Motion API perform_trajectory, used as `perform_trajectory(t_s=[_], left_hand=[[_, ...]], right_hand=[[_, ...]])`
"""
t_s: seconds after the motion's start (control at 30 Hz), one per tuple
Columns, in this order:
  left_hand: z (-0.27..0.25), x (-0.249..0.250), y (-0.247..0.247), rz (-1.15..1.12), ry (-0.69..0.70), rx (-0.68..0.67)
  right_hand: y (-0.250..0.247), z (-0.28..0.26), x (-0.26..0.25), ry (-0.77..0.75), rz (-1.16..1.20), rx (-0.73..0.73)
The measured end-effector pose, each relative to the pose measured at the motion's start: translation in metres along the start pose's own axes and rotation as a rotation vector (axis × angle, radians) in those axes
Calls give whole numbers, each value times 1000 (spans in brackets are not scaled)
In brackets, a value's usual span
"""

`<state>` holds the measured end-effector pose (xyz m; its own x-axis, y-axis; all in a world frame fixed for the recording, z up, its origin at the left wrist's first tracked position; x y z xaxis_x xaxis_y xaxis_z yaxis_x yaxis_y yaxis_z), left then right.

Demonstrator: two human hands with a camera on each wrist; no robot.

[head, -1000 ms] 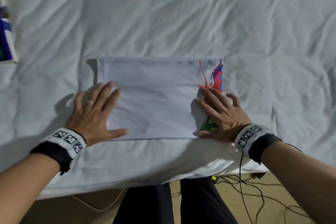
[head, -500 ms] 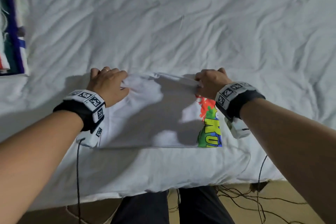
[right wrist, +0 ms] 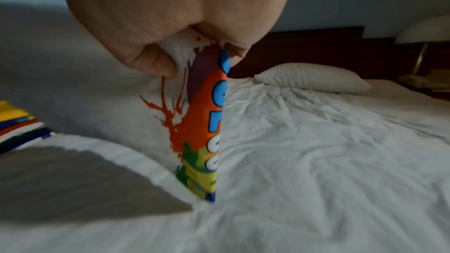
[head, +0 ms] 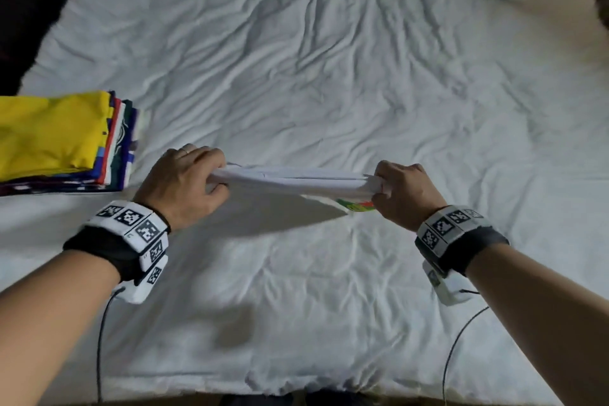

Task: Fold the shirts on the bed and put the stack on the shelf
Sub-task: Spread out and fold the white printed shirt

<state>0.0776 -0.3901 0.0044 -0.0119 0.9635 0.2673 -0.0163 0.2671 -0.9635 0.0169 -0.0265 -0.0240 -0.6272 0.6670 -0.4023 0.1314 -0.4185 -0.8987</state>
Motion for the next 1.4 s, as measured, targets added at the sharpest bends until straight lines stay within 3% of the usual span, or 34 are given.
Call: perform_trajectory(t_s=[0.17,0.37,0.47,0.57,0.67,0.73,0.8,0.87,0.93,1.07,1.23,1.4], left_hand=[[-57,1,29,190,48,61],[-174,-2,117,321,144,-292],[-221,-2,146,321,82,-463],[-244,-1,154,295,-26,-503],[-239,-6,154,190,-253,-372],[-227,-11,156,94,-510,-281],[-211,-12,158,-65,-828,-288],[-198,-13,165,-190,-1041,-339],[-186,-12,172,-265,-1101,-393],[-171,-1,181,-417,-1142,-457],[-166,7,185,-554,-1089,-413],[-161,4,157,-635,-998,-353]], right_hand=[[25,-44,-1,-177,-163,-15],[99,-153,-10,-326,-169,-260],[122,-204,-16,-300,-114,-419],[122,-229,-26,-201,-24,-521],[121,-224,-26,-71,38,-488],[125,-212,-20,66,45,-385],[129,-193,-14,303,85,-297],[135,-175,-9,580,167,-302],[143,-159,-7,733,216,-346],[151,-146,-6,857,285,-353],[148,-139,-14,745,334,-407],[127,-118,-31,602,360,-339]])
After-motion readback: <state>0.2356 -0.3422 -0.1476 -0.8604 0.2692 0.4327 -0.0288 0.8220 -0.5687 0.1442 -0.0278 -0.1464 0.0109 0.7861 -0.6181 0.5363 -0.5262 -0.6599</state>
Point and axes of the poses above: each hand's wrist, its own z-axis towards the middle knuckle, its own y-axis out of the palm, x = y × z, the point moved 1 cm from there along z, towards the middle knuckle, and after that the axes turned 15 degrees about -y, right-handed, at the moved point
